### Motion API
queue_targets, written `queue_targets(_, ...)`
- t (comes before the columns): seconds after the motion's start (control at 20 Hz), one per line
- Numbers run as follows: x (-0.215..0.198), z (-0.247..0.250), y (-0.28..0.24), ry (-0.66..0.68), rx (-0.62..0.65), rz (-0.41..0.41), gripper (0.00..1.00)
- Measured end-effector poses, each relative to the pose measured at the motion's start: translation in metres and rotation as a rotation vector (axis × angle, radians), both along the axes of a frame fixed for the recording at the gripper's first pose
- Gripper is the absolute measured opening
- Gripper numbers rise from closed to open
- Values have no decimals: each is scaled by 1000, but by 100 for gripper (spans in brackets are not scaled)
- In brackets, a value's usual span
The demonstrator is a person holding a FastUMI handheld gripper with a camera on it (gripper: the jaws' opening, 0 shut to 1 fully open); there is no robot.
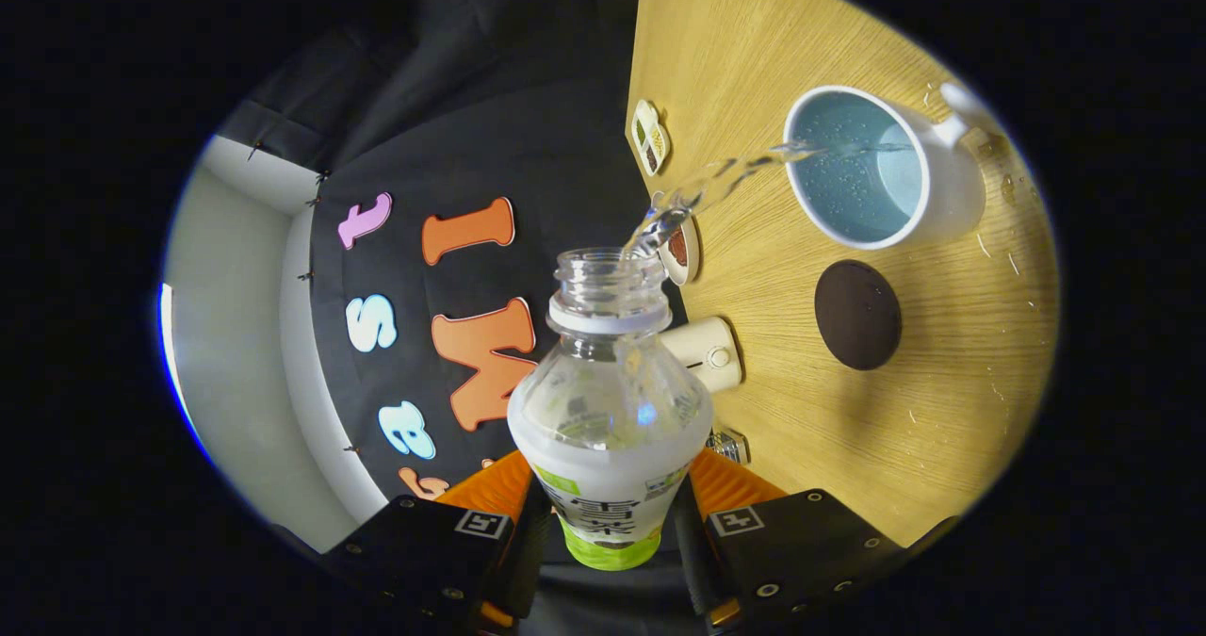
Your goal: Take the bottle from table, then pour the juice into the cup, finally place the bottle on the coaster
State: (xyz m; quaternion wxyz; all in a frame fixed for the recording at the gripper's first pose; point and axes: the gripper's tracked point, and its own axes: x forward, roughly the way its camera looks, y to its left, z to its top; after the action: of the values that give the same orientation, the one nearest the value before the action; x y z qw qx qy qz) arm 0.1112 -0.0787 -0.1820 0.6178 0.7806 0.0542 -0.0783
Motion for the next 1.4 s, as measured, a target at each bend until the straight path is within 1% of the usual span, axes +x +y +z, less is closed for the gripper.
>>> queue_targets(0.6, 3, 1, 4, 4, 63, -2, 63)
queue_targets(1.4, 2, -11, 12, 34, 95, 12, 63)
